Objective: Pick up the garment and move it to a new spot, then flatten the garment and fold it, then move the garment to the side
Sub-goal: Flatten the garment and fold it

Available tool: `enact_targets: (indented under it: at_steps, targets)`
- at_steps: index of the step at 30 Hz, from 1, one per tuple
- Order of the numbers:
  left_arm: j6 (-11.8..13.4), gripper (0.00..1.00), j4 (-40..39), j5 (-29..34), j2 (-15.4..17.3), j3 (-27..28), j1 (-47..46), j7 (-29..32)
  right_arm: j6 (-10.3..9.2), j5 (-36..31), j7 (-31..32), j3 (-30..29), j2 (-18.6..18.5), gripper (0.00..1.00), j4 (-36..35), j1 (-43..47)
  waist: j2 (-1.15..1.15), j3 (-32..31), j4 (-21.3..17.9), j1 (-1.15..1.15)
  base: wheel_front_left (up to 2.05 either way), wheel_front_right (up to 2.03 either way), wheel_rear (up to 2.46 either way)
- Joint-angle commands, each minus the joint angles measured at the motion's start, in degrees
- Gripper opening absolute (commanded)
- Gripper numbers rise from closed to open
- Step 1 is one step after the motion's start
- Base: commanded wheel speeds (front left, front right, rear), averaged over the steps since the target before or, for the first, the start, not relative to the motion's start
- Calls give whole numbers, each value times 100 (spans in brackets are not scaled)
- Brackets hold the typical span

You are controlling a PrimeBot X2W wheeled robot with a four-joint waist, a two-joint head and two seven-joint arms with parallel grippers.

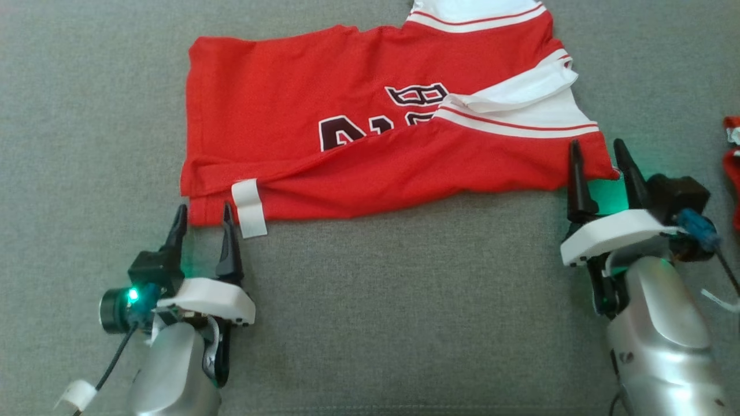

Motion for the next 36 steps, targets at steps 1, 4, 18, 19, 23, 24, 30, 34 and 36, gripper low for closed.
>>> enact_targets:
  at_steps: [1, 4, 18, 19, 23, 24, 30, 34, 36]
  targets:
    - [-48, 100, 23, -49, 86, 157, -108, -29, -4, -63, -61, 186, 57, 100, 28, -101, 0, 49, -5, 0, 0, 0, 0]
    - [-169, 100, 397, -175, 86, 57, -179, -29, -4, -105, -61, 202, 57, 100, 364, -173, 0, 106, -14, 0, 0, 0, 0]
    - [-420, 0, 1312, -848, 86, -458, -456, -29, -4, 319, -61, 354, 57, 0, 751, -26, 0, 106, -90, 0, 0, 0, 0]
    - [-419, 0, 1247, -847, 86, -436, -458, -29, -4, 386, -61, 372, 57, 0, 680, -18, 0, 74, -88, 0, 0, 0, 0]
    - [-315, 0, 697, -695, 86, -178, -326, -29, -4, 680, -61, 417, 57, 0, 341, 88, 0, -192, -79, 0, 0, 0, 0]
    - [-287, 0, 541, -684, 86, -72, -255, -29, -4, 761, -61, 413, 57, 0, 272, 131, 0, -296, -78, 0, 0, 0, 0]
    - [-250, 0, 40, -555, 86, 339, 282, -29, -4, 1193, -61, 473, 58, 0, 46, 493, 0, -950, -103, 0, 0, 0, 0]
    - [-246, 0, -3, -377, 86, 409, 839, -29, -4, 1411, -61, 489, 58, 0, -98, 937, 0, -1367, -140, 0, 0, 0, 0]
    - [-243, 0, 51, -392, 86, 376, 1071, -29, -4, 1445, -61, 486, 58, 0, -173, 1171, 0, -1462, -153, 0, 0, 0, 0]
